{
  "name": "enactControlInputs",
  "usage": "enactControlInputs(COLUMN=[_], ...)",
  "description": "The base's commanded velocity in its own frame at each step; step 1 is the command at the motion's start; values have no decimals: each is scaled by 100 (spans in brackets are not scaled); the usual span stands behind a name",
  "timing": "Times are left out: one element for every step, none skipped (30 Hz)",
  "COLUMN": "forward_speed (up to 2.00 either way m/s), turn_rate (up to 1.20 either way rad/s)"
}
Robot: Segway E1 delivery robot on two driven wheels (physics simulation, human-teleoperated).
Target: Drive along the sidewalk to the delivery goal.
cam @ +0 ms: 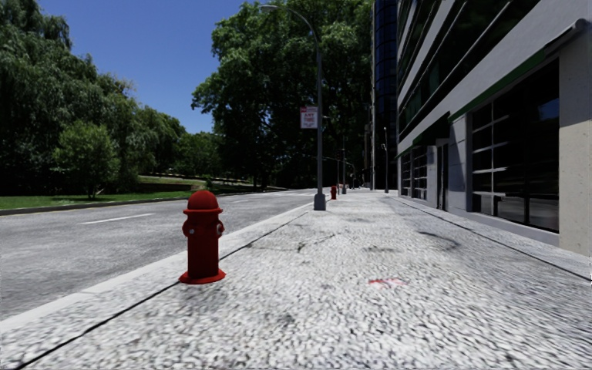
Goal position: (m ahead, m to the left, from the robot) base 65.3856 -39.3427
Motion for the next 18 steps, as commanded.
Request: enactControlInputs(forward_speed=[199, 199, 199, 199, 199, 199, 199, 199, 199, 199, 199, 199, 200, 200, 200, 200, 200, 200], turn_rate=[-59, -59, -59, -59, -59, -59, -59, -59, -59, -59, -59, -59, -59, -51, -51, -41, -28, -13])
